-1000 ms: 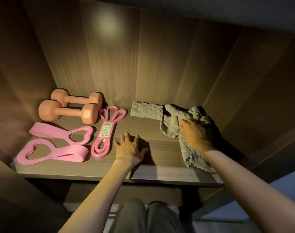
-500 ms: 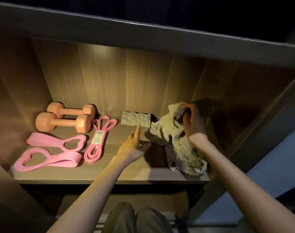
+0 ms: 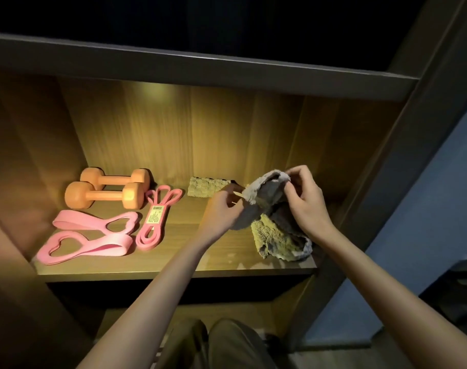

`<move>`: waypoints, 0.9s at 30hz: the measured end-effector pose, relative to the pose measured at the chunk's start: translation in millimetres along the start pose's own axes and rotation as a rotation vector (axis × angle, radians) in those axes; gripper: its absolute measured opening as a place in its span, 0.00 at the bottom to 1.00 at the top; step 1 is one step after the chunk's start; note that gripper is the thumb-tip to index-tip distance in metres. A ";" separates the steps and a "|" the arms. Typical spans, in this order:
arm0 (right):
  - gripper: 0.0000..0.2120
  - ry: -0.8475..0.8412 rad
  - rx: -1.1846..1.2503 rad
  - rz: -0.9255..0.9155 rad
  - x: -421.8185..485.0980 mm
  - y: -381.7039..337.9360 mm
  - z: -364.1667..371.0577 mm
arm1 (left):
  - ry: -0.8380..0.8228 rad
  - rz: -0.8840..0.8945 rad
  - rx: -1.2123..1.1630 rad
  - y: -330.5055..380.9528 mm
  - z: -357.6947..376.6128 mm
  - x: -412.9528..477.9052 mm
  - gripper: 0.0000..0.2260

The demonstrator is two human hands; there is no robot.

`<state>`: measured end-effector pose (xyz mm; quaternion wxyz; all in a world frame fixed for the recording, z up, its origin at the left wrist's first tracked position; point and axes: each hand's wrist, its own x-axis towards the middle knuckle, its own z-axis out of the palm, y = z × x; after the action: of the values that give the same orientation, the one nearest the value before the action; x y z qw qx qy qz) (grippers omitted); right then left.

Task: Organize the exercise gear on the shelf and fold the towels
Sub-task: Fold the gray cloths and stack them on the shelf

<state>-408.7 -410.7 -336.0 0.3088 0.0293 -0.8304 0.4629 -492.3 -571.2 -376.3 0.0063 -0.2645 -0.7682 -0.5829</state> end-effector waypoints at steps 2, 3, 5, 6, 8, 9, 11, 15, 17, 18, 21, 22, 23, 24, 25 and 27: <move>0.05 0.002 0.063 0.026 -1.5 -7.5 -0.3 | 0.015 0.017 -0.118 12.1 -12.6 -8.4 0.02; 0.06 0.003 0.094 0.041 -1.3 -12.1 0.0 | 0.014 0.024 -0.164 18.3 -19.8 -12.1 0.02; 0.06 -0.040 0.153 0.060 -1.5 -21.8 2.6 | 0.004 0.034 -0.221 30.7 -35.3 -19.3 0.02; 0.09 -0.084 0.194 0.074 -2.6 -27.0 5.3 | 0.002 0.038 -0.241 36.2 -42.8 -22.5 0.01; 0.20 -0.164 0.227 0.105 -6.5 -35.9 12.5 | -0.011 0.060 -0.246 44.2 -55.4 -28.4 0.01; 0.24 -0.182 0.217 0.110 -8.6 -40.2 17.2 | -0.030 0.077 -0.224 47.2 -60.5 -31.1 0.02; 0.21 -0.164 0.209 0.102 -12.2 -44.6 27.0 | -0.072 0.121 -0.138 49.9 -69.8 -36.6 0.04; 0.06 -0.082 0.098 0.198 -10.9 -39.9 39.6 | -0.061 0.201 0.034 40.7 -90.4 -47.1 0.03; 0.10 -0.134 0.009 0.322 -9.3 -32.9 44.7 | -0.051 0.172 0.102 33.1 -102.0 -51.8 0.04; 0.12 -0.151 -0.005 0.366 -8.9 -30.9 46.9 | -0.063 0.150 0.155 29.7 -108.0 -53.4 0.06; 0.09 -0.131 -0.001 0.424 -9.4 -24.7 51.2 | -0.149 0.087 0.382 23.2 -128.0 -55.0 0.17; 0.07 -0.125 -0.014 0.435 -9.2 -22.5 50.9 | -0.183 0.065 0.410 22.0 -134.3 -55.5 0.19; 0.09 -0.133 -0.037 0.437 -8.9 -19.3 50.1 | -0.209 0.050 0.421 20.7 -139.6 -55.9 0.18; 0.12 -0.154 -0.058 0.444 -8.3 -16.7 48.0 | -0.217 0.042 0.444 19.0 -143.9 -56.1 0.15; 0.16 -0.177 -0.073 0.459 -7.0 -15.1 45.2 | -0.206 0.038 0.487 17.4 -147.3 -55.7 0.11; 0.16 -0.199 -0.052 0.476 -4.6 -13.5 39.5 | -0.145 0.024 0.528 16.2 -152.1 -55.0 0.05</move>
<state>-419.6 -450.5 -343.4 0.1085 -0.1293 -0.8519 0.4958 -483.8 -727.0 -330.6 0.0270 -0.3040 -0.8888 -0.3419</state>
